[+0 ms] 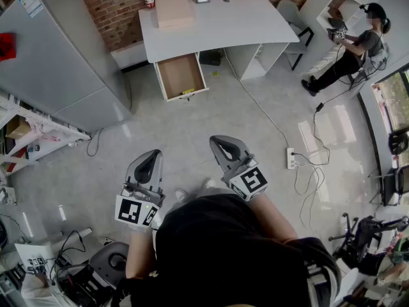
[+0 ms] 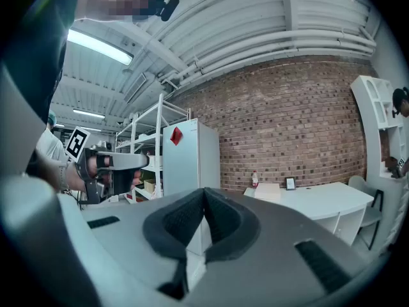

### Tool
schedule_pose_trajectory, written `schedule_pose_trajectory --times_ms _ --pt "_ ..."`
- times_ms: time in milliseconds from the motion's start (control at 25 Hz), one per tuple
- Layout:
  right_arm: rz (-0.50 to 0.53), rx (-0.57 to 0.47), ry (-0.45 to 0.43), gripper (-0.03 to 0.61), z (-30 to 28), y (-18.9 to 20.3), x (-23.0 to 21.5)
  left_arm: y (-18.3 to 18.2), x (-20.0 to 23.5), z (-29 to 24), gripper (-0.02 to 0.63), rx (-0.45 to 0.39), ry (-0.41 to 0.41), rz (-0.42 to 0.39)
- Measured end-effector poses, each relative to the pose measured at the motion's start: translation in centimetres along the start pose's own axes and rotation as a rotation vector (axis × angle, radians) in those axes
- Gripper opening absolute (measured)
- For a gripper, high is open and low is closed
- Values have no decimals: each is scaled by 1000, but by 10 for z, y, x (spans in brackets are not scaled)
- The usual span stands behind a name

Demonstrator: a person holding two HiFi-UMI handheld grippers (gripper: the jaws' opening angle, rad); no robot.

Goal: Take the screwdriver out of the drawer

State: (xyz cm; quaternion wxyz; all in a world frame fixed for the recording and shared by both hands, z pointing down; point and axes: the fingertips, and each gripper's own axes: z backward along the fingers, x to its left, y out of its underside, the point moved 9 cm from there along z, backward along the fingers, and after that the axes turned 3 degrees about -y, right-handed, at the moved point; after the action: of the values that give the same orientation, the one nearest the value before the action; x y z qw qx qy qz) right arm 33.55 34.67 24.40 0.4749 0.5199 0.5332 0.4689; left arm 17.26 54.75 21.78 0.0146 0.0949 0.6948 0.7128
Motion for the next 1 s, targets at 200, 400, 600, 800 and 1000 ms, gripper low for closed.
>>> schedule_pose_trajectory --times_ms 200,400,600,800,1000 --pt "-11 -12 21 9 11 1 -28 1 -6 -28 2 25 -24 -49" --pt "-33 -23 47 9 23 6 -59 5 -15 -54 2 32 6 -13" --pt "-65 -57 77 9 35 7 -100 8 -18 -92 2 42 -9 -20" --pt "-99 -55 98 9 43 14 -136 11 -12 -126 2 66 -16 -17" --pt "-139 -24 129 9 38 29 -163 20 1 -157 2 90 -17 -6"
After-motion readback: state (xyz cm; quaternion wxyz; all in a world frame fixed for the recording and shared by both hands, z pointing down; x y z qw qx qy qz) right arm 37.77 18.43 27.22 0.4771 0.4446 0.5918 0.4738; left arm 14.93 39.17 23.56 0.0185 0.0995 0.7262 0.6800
